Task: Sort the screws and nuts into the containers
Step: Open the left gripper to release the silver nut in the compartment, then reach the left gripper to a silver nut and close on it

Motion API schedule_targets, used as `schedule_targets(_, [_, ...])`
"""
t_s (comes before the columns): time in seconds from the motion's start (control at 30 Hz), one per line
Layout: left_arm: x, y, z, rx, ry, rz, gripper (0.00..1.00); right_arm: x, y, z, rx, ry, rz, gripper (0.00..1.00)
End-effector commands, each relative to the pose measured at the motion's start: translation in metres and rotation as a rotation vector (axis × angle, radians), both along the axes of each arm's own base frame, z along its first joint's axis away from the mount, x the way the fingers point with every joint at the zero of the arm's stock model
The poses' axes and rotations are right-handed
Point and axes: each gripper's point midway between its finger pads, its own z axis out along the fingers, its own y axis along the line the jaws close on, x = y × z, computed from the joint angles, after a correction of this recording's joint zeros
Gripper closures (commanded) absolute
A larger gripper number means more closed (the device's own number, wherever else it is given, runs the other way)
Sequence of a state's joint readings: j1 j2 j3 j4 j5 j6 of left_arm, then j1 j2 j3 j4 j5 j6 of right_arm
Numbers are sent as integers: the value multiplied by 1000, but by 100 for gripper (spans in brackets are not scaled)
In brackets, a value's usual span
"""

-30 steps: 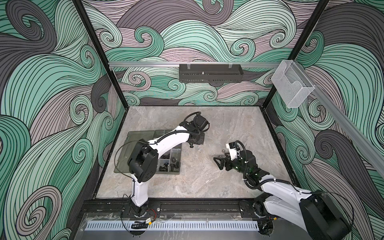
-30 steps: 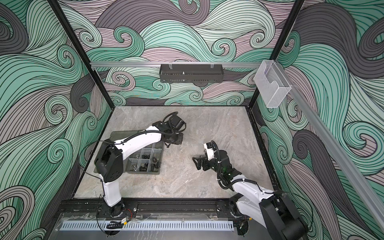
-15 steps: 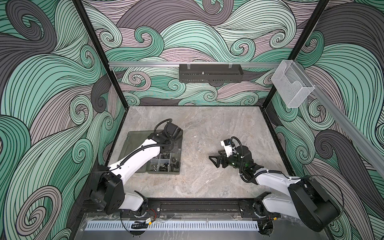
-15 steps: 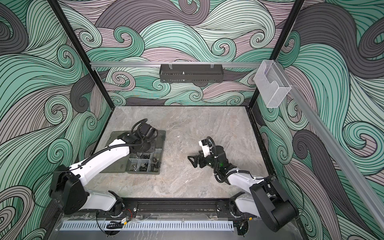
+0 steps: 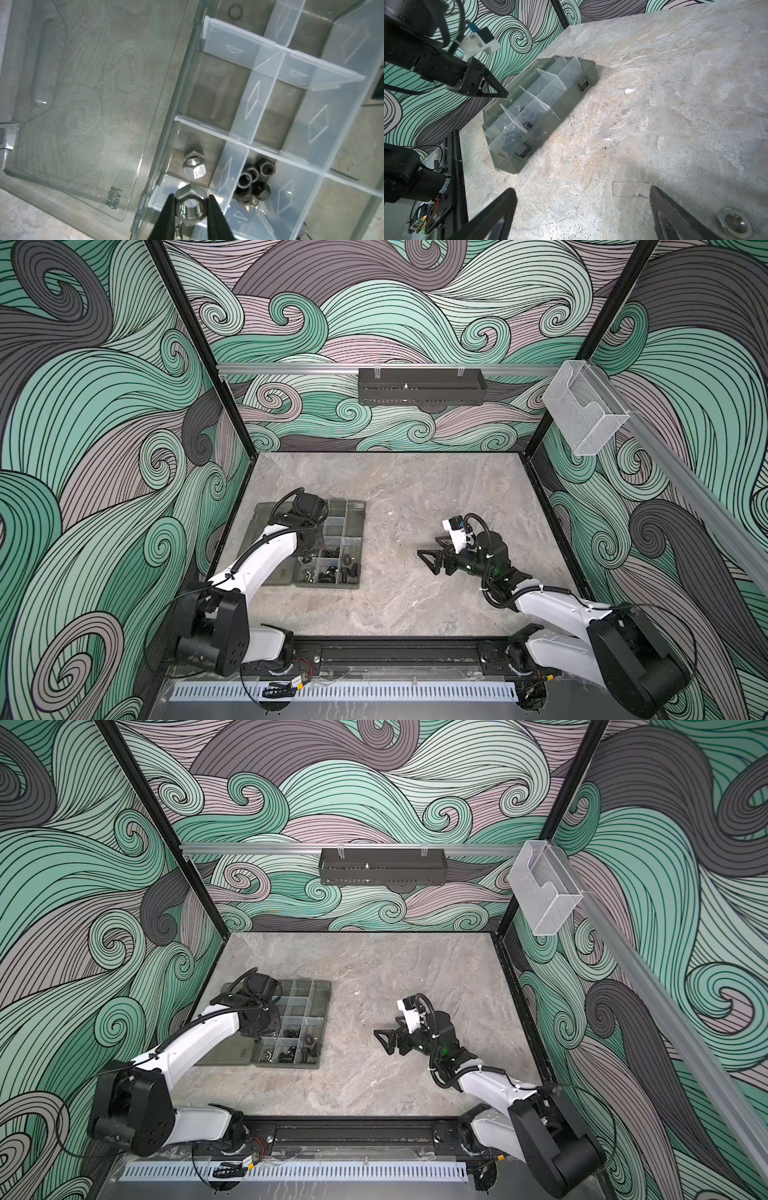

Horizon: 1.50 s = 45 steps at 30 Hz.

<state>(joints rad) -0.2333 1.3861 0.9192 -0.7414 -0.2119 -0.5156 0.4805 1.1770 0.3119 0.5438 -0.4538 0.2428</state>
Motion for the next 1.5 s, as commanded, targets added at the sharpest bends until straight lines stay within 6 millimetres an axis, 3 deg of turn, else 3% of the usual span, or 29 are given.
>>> schedule_targets(0.0, [17,-6,-7,-42,26,7,77,-3,5,3,7,-22,38,1])
schedule_targets(0.2, [17,-7,-30,-42,81,0,77,-4,0,1,-12,-34,18,1])
schedule_targets(0.43, [15,-4,-28,-28,69,4,71,-3,-2,3,-9,-44,1,1])
schedule_targets(0.63, [10,-1,-8,-29,10,4,68,-2,0,3,-3,-37,10,1])
schedule_targets(0.9, [11,-36,30,-182,-103,-117,66,-2,-5,4,-3,-33,-17,1])
schedule_targets(1.0, [11,-78,48,-287,-153,-226,65,4,-11,-1,-11,-12,-62,1])
schedule_targets(1.13, [4,-165,57,-367,-192,-419,64,18,-29,-16,-24,84,-158,1])
schedule_targets(1.27, [3,-229,36,-360,-135,-516,64,15,-32,-18,25,117,-153,1])
schedule_targets(1.47, [16,-301,-5,-359,-56,-613,62,-8,-39,-8,46,100,-138,1])
